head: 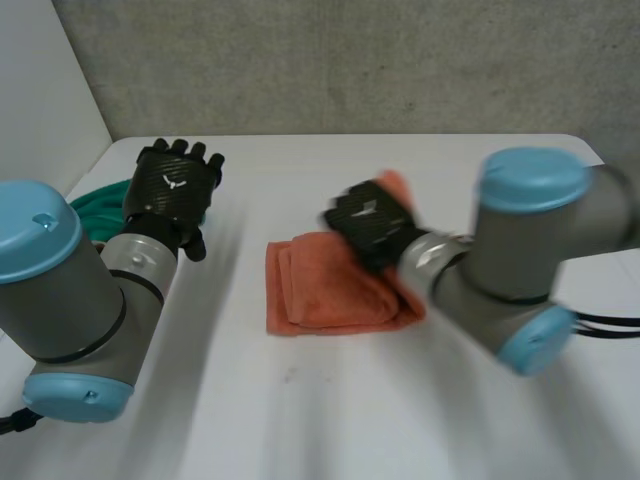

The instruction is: Fold the laundry.

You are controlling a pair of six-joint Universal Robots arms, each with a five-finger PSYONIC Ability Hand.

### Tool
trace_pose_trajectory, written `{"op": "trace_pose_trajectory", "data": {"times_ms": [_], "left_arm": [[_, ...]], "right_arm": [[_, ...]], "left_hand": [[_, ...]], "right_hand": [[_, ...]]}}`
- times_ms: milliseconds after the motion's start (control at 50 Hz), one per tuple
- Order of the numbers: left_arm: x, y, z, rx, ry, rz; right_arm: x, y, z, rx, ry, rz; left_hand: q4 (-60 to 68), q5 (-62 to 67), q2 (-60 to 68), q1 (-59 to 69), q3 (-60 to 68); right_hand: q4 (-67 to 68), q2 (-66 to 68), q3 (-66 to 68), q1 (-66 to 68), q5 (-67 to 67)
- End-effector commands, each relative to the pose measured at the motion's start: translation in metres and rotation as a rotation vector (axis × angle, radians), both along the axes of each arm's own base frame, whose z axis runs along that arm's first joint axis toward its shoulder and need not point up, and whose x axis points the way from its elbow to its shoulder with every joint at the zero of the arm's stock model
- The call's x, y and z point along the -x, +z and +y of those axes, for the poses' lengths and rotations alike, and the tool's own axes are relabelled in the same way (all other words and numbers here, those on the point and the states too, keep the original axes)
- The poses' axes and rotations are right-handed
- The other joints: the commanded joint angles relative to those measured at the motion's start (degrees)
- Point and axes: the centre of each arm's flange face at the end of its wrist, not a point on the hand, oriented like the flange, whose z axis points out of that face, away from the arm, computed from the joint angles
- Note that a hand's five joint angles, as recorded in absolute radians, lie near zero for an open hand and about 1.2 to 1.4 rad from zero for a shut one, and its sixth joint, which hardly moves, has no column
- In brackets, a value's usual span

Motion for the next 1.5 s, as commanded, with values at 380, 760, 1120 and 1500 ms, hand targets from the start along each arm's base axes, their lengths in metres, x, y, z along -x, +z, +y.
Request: {"op": "trace_pose_trajectory", "data": {"times_ms": [380, 760, 1120, 1500], "left_arm": [[0.044, -0.003, -0.018, -0.131, -0.078, 0.243], [0.069, -0.09, -0.004, -0.541, -0.125, 0.205], [0.06, -0.072, -0.002, -0.507, -0.101, 0.106], [0.058, 0.049, 0.03, -0.281, -0.319, 0.262]], "right_arm": [[0.01, 0.024, -0.018, -0.398, -0.213, -0.32], [0.01, -0.059, -0.044, -0.504, -0.269, -0.048], [0.026, -0.015, -0.043, -0.353, -0.297, -0.032], [0.111, -0.01, -0.043, -0.429, -0.548, -0.201]], "left_hand": [[-0.83, -1.9, -0.8, -0.15, -1.13], [-1.17, -2.24, -1.13, -0.48, -1.47], [-1.55, -2.62, -1.52, -0.87, -1.85], [-1.55, -2.62, -1.52, -0.87, -1.85]], "right_hand": [[-58.11, -57.2, -57.79, -45.27, -56.73], [-58.11, -57.2, -57.79, -45.27, -56.73], [-58.11, -57.2, -57.79, -45.27, -56.73], [-58.11, -57.2, -57.79, -45.27, -56.73]]}}
